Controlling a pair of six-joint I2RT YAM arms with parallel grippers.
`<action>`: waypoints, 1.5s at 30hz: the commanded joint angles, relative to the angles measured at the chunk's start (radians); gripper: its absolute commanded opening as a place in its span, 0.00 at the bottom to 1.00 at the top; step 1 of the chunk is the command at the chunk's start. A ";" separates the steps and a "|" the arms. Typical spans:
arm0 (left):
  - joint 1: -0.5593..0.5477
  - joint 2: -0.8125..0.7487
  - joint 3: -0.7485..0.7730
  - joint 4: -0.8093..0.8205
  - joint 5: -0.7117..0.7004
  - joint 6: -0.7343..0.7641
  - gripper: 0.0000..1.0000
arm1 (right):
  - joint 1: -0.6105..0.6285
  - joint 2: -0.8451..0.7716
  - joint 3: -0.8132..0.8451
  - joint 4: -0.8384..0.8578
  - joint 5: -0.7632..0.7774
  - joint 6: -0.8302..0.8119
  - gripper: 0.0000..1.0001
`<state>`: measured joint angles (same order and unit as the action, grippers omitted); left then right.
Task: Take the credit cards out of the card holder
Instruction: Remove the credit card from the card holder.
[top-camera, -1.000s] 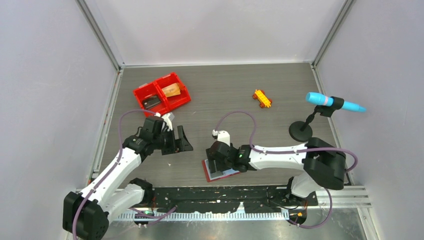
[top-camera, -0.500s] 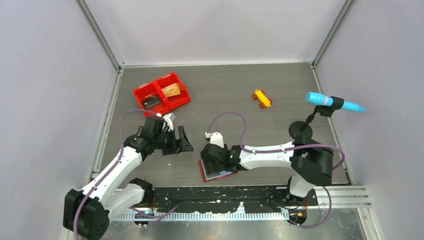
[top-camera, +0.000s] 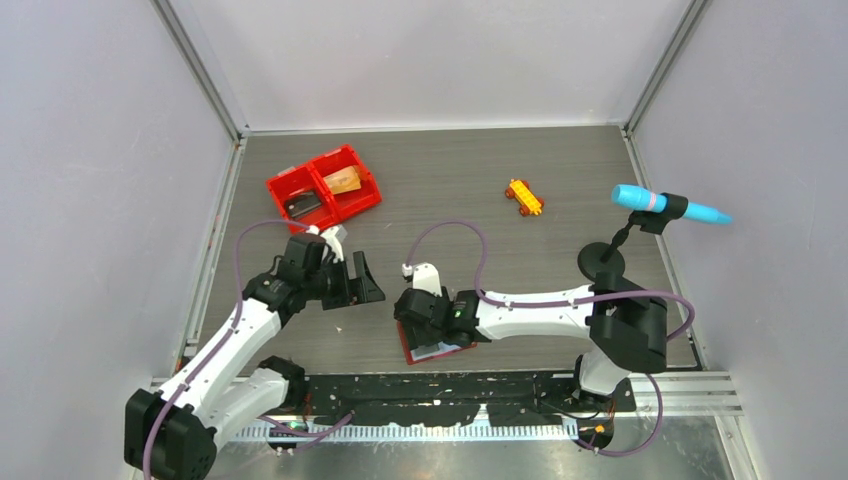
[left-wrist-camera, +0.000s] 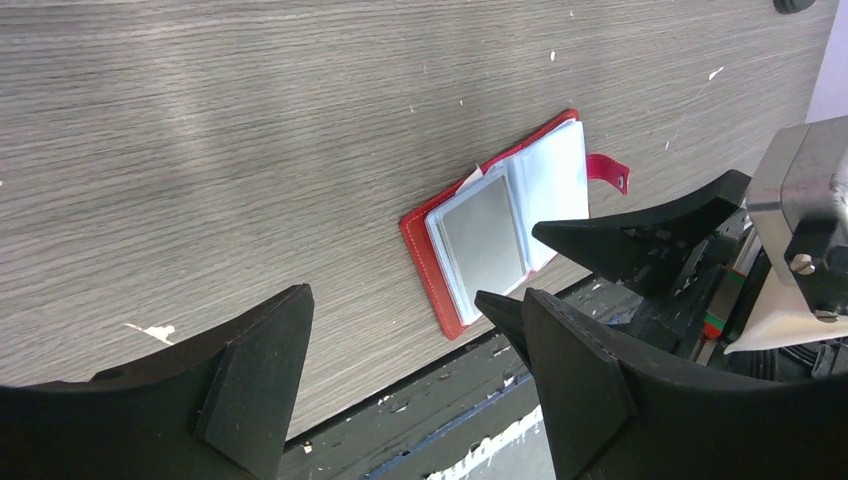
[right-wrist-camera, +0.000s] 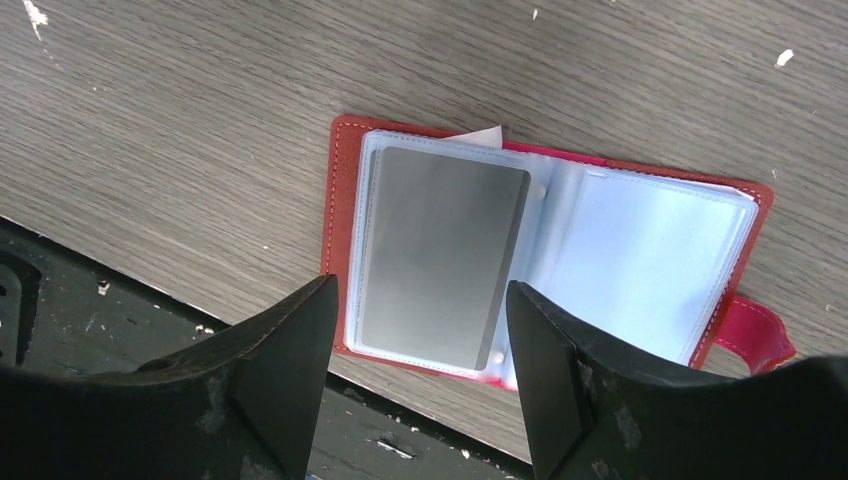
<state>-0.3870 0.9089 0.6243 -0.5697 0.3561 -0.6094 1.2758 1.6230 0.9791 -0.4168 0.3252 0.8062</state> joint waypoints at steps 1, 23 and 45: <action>-0.003 -0.016 0.000 0.013 -0.019 0.009 0.80 | 0.010 -0.028 0.038 -0.008 0.045 -0.011 0.70; -0.003 -0.016 -0.009 0.018 -0.016 0.006 0.80 | 0.010 0.075 0.017 0.037 0.032 -0.003 0.71; -0.003 0.028 -0.043 0.093 0.105 0.009 0.73 | 0.008 0.019 -0.029 0.097 0.032 0.010 0.56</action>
<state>-0.3870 0.9150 0.5892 -0.5388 0.3923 -0.6163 1.2804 1.6913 0.9741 -0.3729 0.3424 0.8082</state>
